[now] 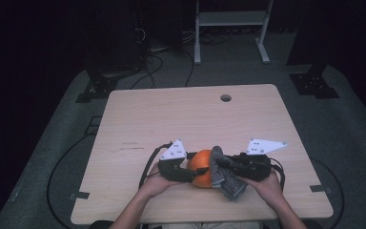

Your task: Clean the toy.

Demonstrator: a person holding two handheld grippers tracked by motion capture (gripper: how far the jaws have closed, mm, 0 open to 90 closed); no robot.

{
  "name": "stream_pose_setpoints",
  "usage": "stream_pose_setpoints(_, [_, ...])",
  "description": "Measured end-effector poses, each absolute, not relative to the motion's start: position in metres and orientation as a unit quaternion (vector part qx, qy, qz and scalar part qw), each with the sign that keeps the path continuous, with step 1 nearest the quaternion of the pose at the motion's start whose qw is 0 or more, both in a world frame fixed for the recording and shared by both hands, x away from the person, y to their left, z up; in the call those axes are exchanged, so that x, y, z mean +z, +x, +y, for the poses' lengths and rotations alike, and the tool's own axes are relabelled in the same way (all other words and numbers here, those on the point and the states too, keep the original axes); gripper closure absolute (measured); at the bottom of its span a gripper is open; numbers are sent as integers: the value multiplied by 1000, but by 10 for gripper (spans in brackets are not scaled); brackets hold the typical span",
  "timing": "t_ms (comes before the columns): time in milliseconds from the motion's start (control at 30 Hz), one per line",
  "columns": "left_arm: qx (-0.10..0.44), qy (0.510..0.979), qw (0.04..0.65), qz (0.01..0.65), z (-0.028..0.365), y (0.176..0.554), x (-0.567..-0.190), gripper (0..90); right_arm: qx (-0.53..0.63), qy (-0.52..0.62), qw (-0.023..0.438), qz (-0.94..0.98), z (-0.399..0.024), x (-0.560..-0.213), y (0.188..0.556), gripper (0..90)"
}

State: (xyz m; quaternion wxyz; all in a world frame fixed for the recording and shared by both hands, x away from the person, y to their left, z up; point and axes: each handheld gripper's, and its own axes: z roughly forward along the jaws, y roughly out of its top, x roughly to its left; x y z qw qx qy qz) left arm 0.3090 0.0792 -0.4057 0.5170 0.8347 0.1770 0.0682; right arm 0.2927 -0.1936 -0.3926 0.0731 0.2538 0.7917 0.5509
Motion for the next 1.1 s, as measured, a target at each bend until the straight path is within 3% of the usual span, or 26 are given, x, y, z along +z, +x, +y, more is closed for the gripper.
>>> stream_pose_setpoints(133, [20,834,525,167,85,315,-407,269,543,271,75,791,-200,-401,299,796])
stream_pose_setpoints(333, [53,857,486,163,83,322,-417,135,540,284,83,788,-208,-404,304,794])
stream_pose_setpoints(533, [70,842,510,161,80,316,-419,366,537,278,86,792,-211,-400,298,797])
stream_pose_setpoints(600, [75,842,510,161,79,315,-415,396,544,265,93,791,-207,-395,292,798])
stream_pose_setpoints(800, [77,838,516,161,81,309,-404,427,557,232,108,790,-195,-382,281,798])
stream_pose_setpoints(933, [73,840,515,152,83,308,-401,426,543,258,102,793,-204,-391,290,797])
stream_pose_setpoints(1100, [65,841,510,168,83,314,-408,304,534,261,99,798,-204,-397,293,797])
